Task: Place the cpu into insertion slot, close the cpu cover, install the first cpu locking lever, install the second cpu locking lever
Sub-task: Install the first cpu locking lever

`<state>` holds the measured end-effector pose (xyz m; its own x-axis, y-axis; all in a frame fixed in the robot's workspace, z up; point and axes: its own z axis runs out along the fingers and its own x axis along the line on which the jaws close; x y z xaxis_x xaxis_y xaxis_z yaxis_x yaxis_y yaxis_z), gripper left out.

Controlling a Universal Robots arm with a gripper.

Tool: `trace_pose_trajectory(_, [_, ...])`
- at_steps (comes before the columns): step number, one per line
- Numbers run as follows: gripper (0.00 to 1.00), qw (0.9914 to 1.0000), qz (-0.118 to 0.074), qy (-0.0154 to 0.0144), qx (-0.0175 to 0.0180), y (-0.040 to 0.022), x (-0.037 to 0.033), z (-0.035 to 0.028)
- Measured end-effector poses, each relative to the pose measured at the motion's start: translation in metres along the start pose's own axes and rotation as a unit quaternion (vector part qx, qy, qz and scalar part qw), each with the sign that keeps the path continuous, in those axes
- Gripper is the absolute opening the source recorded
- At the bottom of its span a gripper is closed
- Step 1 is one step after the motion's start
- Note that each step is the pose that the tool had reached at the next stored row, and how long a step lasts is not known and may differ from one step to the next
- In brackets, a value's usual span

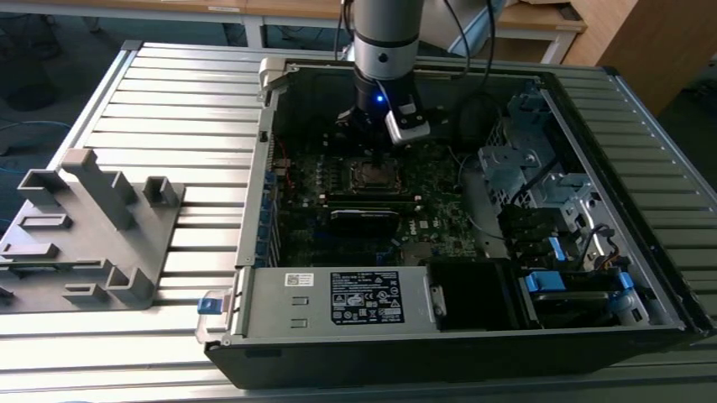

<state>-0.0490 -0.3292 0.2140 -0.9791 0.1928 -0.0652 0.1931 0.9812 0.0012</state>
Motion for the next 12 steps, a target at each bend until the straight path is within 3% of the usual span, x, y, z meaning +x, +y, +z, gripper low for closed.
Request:
trace_pose_trajectory(4, [0.1,0.99999,-0.005,-0.0007,-0.0005,-0.0055,-0.0011,0.0003])
trace_pose_trajectory(8, [0.1,0.99998,-0.006,-0.0005,-0.001,-0.0058,-0.0011,0.0003])
trace_pose_trajectory(10, [0.1,0.99996,-0.007,0.0002,-0.0049,-0.0057,-0.0011,0.0001])
trace_pose_trajectory(12, [0.1,0.99991,-0.007,0.0013,-0.0111,-0.0057,-0.0012,-0.0005])
